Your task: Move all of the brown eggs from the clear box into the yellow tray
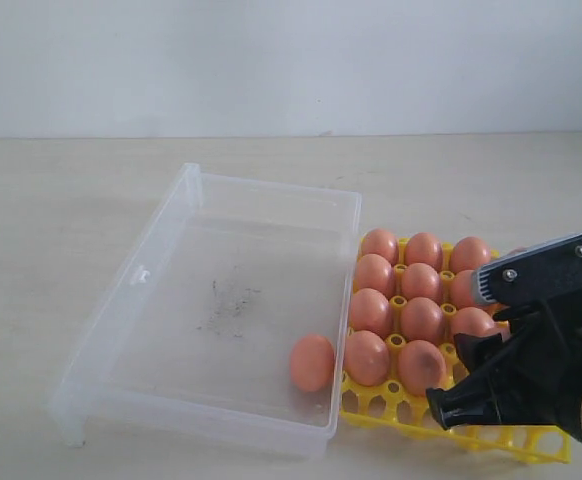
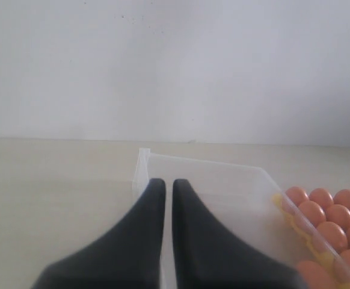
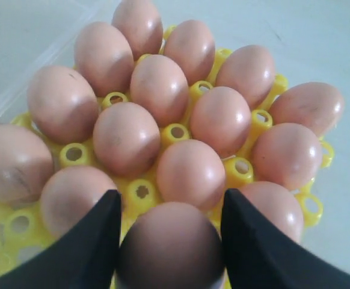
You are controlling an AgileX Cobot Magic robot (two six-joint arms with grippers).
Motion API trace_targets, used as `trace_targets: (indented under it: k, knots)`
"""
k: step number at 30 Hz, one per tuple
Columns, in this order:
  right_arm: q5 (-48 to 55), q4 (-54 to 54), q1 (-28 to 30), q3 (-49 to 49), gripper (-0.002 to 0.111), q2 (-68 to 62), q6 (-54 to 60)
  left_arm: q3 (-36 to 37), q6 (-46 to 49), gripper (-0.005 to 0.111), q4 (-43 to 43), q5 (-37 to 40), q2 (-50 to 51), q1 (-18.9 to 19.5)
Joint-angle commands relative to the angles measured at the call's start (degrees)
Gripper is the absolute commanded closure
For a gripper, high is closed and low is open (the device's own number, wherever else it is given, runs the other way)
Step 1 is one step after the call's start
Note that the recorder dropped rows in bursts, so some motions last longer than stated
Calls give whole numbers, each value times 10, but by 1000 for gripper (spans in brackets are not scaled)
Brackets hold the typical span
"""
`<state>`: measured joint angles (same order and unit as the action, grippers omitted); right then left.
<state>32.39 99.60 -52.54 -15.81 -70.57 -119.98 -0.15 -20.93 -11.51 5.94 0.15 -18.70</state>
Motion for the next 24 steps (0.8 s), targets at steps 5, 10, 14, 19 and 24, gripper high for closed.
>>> trace_targets:
  k: [5,10,14,19,24]
  knots:
    - [-151,3,0,-44,108,111,0,1,-5,103,1,-4,-2,-5]
    - [-324,3,0,-69,108,159,0,1,-5,103,1,-4,-2,-5]
    - [-473,3,0,-69,108,167,0,1,-5,103,1,-4,-2,-5]
    - [-587,3,0,-69,108,167,0,1,-5,103,1,-4,-2,-5]
    - [-492,-28,0,-69,109,167,0,1,-5,103,1,-4,-2,-5]
